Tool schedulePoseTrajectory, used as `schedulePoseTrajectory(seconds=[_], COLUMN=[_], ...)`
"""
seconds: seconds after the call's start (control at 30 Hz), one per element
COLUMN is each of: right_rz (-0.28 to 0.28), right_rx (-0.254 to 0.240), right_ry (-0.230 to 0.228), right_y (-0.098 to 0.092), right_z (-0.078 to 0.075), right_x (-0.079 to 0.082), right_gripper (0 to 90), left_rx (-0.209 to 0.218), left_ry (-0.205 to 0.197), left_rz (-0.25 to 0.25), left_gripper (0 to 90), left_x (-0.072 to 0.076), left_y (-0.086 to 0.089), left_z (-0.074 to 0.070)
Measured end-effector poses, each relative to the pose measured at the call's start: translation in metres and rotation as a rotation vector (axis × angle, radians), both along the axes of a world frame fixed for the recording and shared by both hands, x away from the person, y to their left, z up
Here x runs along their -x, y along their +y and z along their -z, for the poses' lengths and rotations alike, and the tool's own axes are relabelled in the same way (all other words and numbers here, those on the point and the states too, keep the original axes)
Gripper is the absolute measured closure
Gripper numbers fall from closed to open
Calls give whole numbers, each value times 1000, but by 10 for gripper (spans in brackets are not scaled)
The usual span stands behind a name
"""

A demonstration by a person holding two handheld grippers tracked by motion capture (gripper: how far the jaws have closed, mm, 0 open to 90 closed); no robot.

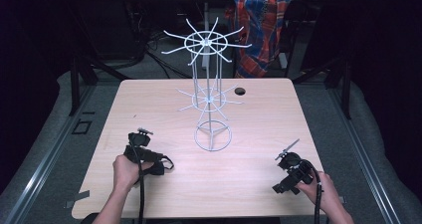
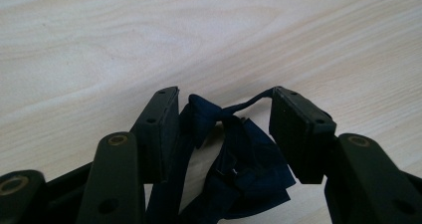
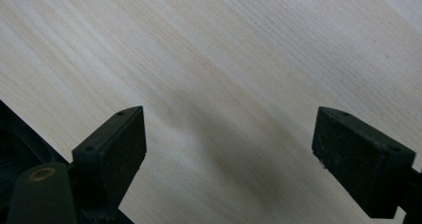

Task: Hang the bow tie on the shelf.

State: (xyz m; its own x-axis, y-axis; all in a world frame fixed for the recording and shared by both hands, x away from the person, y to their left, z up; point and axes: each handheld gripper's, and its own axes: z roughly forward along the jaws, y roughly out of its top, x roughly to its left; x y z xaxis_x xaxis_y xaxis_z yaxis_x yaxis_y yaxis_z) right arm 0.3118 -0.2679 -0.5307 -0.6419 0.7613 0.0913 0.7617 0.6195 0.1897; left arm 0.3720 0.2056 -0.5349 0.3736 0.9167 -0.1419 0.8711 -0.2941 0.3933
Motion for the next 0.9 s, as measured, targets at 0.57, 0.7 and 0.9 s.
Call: schedulePoseTrajectory(seconds=[0.57, 0.7, 0.9], right_rz=[1, 8, -12], right_rx=[-13, -10, 3], right_ry=[-2, -7, 2], right_y=[0, 0, -1], right_z=[0, 1, -1], right_x=[1, 1, 0], right_gripper=[139, 139, 140], left_rx=[-4, 0, 12], left_ry=[45, 39, 6], left_rz=[12, 24, 34], left_gripper=[729, 785, 899], left_x=[-6, -6, -3], left_y=[2, 0, 1], left_z=[8, 8, 2])
